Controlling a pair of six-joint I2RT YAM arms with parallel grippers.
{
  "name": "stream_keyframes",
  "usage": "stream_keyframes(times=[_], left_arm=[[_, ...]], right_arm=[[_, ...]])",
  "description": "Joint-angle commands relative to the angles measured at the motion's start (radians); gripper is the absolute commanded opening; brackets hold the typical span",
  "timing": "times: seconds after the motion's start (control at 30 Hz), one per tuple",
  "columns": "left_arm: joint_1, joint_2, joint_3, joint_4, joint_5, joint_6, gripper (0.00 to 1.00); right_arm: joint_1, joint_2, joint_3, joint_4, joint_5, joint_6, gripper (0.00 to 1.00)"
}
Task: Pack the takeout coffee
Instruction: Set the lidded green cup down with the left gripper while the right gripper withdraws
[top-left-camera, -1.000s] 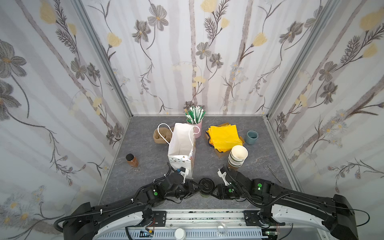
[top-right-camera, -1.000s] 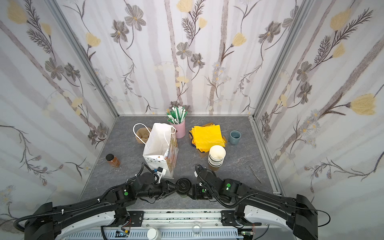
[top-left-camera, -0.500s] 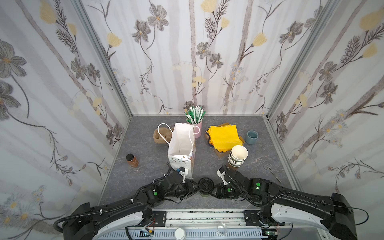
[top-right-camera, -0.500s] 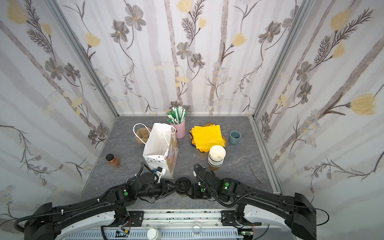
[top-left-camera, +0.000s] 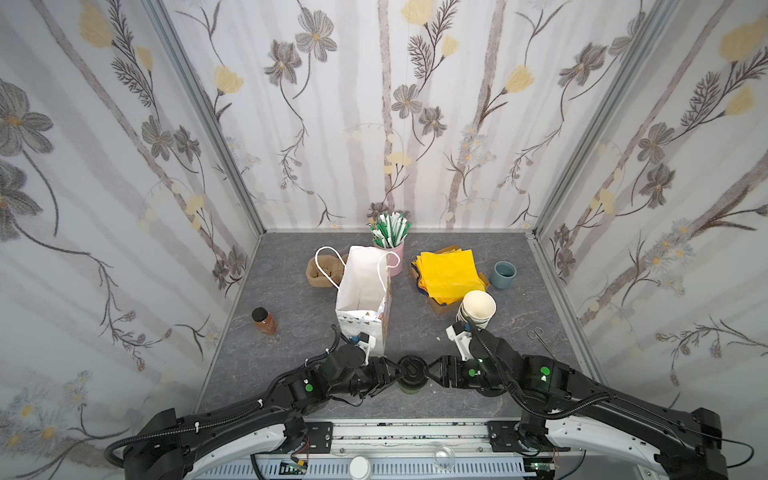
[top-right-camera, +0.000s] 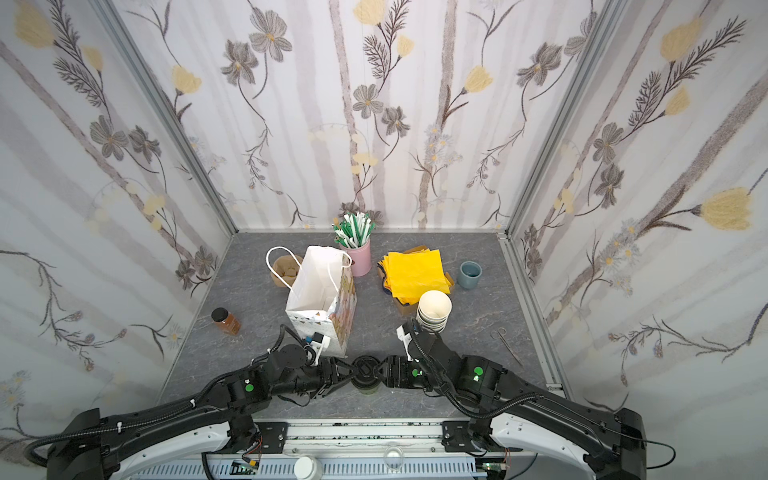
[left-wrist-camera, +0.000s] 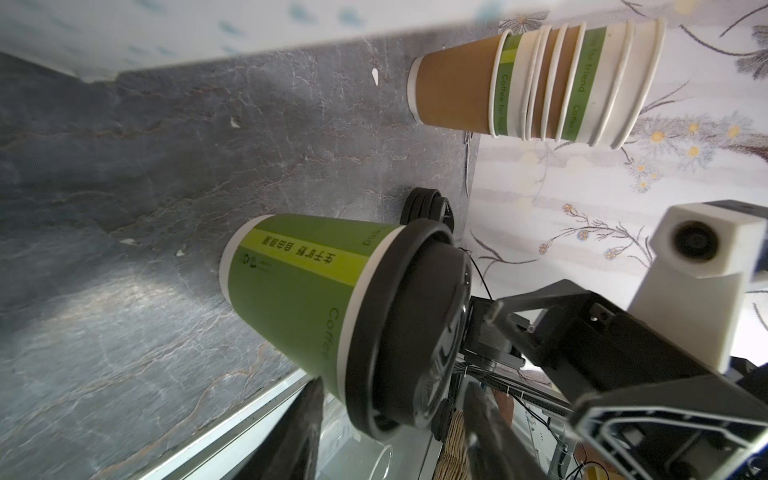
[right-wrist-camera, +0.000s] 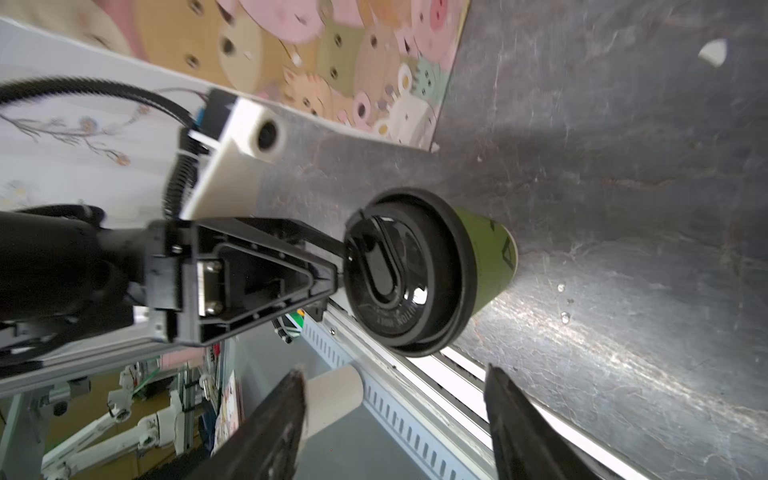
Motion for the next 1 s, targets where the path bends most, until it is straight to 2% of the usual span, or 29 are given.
stream_keyframes(times=[0.0,0.13,0.27,0.63,0.73,0.97], left_arm=[[0.004,-0.025,0.013,-0.031,-0.021,0.006,0.54],[0.003,-0.064,0.017,-0.123,-0.027,0.027,0.54],[0.005,-0.157,0.031,-0.304,-0.119,0.033,0.54],[0.009,-0.380,0.077,-0.710,-0.509,-0.106,0.54],[0.021,-0.385,0.124,-0.774,-0.598,-0.109,0.54],[0.071,-0.331,0.319,-0.988,-0.879,-0.116,0.56]], right_arm=[[-0.038,-0.054,0.065,-0.089,0.141,-0.054,0.70],[-0.136,-0.112,0.141,-0.165,0.195,-0.113,0.70],[-0.195,-0.131,0.183,-0.209,0.261,-0.145,0.70],[-0.314,-0.018,0.347,-0.354,0.385,-0.242,0.69],[-0.332,0.019,0.396,-0.375,0.389,-0.275,0.69],[-0.363,0.093,0.485,-0.387,0.438,-0.313,0.70]])
